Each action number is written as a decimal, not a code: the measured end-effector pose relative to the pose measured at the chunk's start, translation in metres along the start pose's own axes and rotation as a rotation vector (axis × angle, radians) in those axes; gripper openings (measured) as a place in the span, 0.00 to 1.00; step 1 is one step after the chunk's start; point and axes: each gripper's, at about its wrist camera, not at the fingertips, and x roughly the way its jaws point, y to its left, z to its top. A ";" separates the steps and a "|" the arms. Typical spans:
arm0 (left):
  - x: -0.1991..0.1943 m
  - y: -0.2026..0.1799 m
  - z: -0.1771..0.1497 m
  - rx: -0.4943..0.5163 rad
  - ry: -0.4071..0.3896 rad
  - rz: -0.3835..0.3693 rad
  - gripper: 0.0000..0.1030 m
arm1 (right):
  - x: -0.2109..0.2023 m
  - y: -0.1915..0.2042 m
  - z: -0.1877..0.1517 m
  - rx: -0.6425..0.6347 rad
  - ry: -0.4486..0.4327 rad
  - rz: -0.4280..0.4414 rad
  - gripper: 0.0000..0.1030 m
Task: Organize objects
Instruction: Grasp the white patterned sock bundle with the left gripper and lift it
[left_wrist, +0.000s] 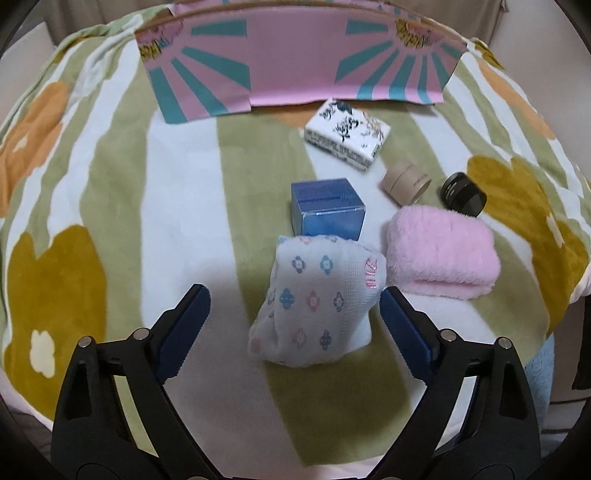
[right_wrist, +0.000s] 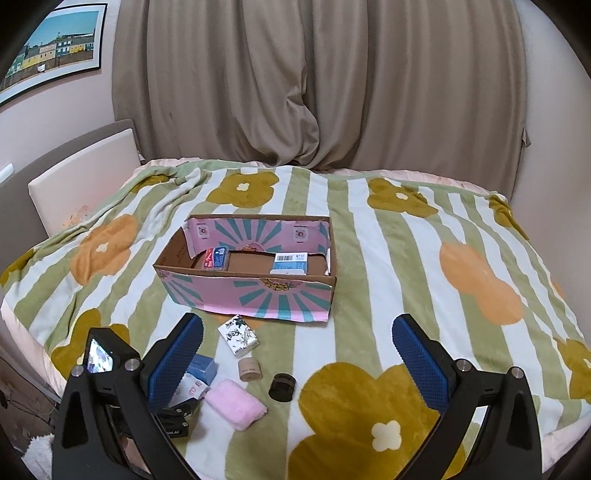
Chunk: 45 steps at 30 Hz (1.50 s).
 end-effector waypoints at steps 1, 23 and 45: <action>0.001 0.000 0.000 0.000 0.004 -0.003 0.89 | 0.000 -0.001 0.000 0.003 0.003 -0.002 0.99; 0.000 -0.011 -0.001 0.017 -0.005 -0.029 0.47 | 0.000 -0.011 -0.001 0.017 0.007 0.005 0.99; -0.158 0.011 0.039 -0.033 -0.403 0.020 0.47 | -0.011 -0.003 0.002 0.016 -0.023 0.031 0.99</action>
